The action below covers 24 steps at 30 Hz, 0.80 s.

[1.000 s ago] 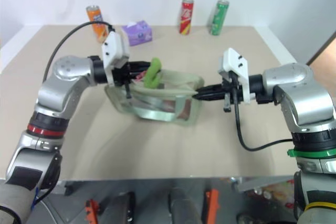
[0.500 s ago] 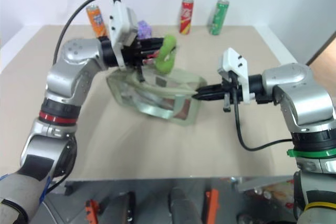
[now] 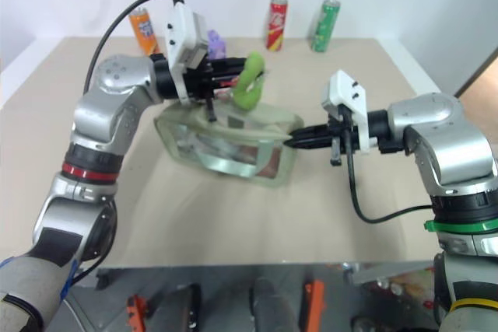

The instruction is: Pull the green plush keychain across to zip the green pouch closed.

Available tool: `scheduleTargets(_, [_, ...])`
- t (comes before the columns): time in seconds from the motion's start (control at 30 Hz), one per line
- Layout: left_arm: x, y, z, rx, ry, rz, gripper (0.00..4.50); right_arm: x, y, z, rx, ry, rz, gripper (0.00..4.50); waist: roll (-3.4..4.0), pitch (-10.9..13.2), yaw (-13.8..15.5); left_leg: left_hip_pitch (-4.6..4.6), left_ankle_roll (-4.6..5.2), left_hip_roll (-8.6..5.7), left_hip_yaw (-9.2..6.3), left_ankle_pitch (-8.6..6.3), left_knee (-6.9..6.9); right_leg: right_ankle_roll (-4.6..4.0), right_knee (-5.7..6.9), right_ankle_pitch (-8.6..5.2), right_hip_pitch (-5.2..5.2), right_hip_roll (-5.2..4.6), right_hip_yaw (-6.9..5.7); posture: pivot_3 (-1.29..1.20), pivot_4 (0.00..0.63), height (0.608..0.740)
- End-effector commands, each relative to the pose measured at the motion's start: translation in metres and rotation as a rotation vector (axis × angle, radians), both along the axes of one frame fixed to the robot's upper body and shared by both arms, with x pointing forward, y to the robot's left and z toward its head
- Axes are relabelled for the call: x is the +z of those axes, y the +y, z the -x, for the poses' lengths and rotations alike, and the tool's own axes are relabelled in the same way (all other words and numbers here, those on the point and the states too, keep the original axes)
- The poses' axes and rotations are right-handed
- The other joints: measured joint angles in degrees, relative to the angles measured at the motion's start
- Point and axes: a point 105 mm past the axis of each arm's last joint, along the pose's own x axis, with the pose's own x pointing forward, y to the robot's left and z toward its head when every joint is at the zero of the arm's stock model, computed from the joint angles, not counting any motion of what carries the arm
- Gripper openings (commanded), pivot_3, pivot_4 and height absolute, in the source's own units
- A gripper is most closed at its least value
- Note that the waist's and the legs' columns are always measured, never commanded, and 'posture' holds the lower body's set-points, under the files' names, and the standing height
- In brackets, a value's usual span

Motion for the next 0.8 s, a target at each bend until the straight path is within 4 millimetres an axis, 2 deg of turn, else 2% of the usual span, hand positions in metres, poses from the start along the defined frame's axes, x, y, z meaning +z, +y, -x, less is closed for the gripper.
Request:
scheduleTargets(0.03, [0.015, -0.025, 0.018, -0.097, -0.072, -0.007, 0.24, 0.016, 0.004, 0.003, 0.028, -0.054, -0.02, 0.0, 0.0, 0.0, 0.1, 0.0, 0.0, 0.0, 0.0, 0.0, 0.0, 0.0, 0.0, 0.0, 0.0, 0.0, 0.0, 0.0, 0.15, 0.74])
scheduleTargets(0.23, [0.008, -0.04, 0.021, -0.146, -0.044, -0.02, 0.24, 0.014, 0.006, 0.003, 0.029, -0.051, -0.021, 0.0, 0.01, 0.0, -0.1, 0.0, 0.0, -0.03, 0.0, 0.0, -0.01, 0.01, 0.0, -0.01, -0.01, 0.0, 0.02, 0.0, 0.15, 0.74])
scheduleTargets(0.33, [0.015, -0.038, 0.021, -0.146, -0.042, 0.013, 0.24, 0.014, 0.005, 0.004, 0.024, -0.049, -0.023, 0.0, 0.02, 0.0, -0.1, 0.03, 0.0, -0.02, -0.03, 0.0, -0.03, 0.01, 0.01, -0.01, -0.01, 0.02, 0.02, 0.0, 0.15, 0.74])
scheduleTargets(0.4, [0.023, -0.03, 0.015, -0.11, -0.043, 0.046, 0.24, 0.014, 0.005, 0.005, 0.021, -0.049, -0.024, 0.0, 0.02, 0.0, -0.1, 0.03, 0.0, -0.02, -0.02, 0.0, -0.03, 0.01, 0.02, -0.01, -0.01, 0.01, 0.02, 0.0, 0.15, 0.74])
scheduleTargets(0.5, [0.028, 0.006, -0.001, 0.007, -0.026, 0.077, 0.24, 0.013, 0.004, 0.004, 0.016, -0.049, -0.024, 0.0, 0.02, 0.0, -0.2, 0.02, 0.0, -0.02, -0.01, 0.0, -0.01, 0.02, 0.01, 0.0, -0.01, 0.0, 0.03, 0.0, 0.15, 0.74])
scheduleTargets(0.57, [0.027, 0.019, -0.007, 0.052, -0.016, 0.071, 0.24, 0.013, 0.003, 0.004, 0.015, -0.048, -0.024, 0.0, 0.03, 0.0, -0.4, 0.04, 0.0, -0.02, -0.03, 0.0, -0.04, 0.02, 0.02, 0.0, -0.02, 0.02, 0.03, 0.0, 0.15, 0.74])
scheduleTargets(0.67, [0.021, 0.035, -0.008, 0.069, 0.033, 0.061, 1.13, 0.012, 0.004, 0.002, 0.015, -0.046, -0.028, 0.0, 0.03, 0.0, -0.2, 0.05, 0.0, -0.01, -0.05, 0.0, -0.06, 0.01, 0.04, -0.01, -0.01, 0.02, 0.01, 0.0, 0.15, 0.74])
scheduleTargets(0.8, [0.019, 0.047, -0.011, 0.111, 0.049, 0.067, 2.47, 0.011, 0.006, 0.001, 0.02, -0.044, -0.032, 0.0, 0.03, 0.0, 0.0, -0.01, 0.0, -0.03, -0.03, 0.0, 0.01, 0.04, 0.02, -0.02, 0.01, -0.02, 0.01, 0.0, 0.15, 0.74])
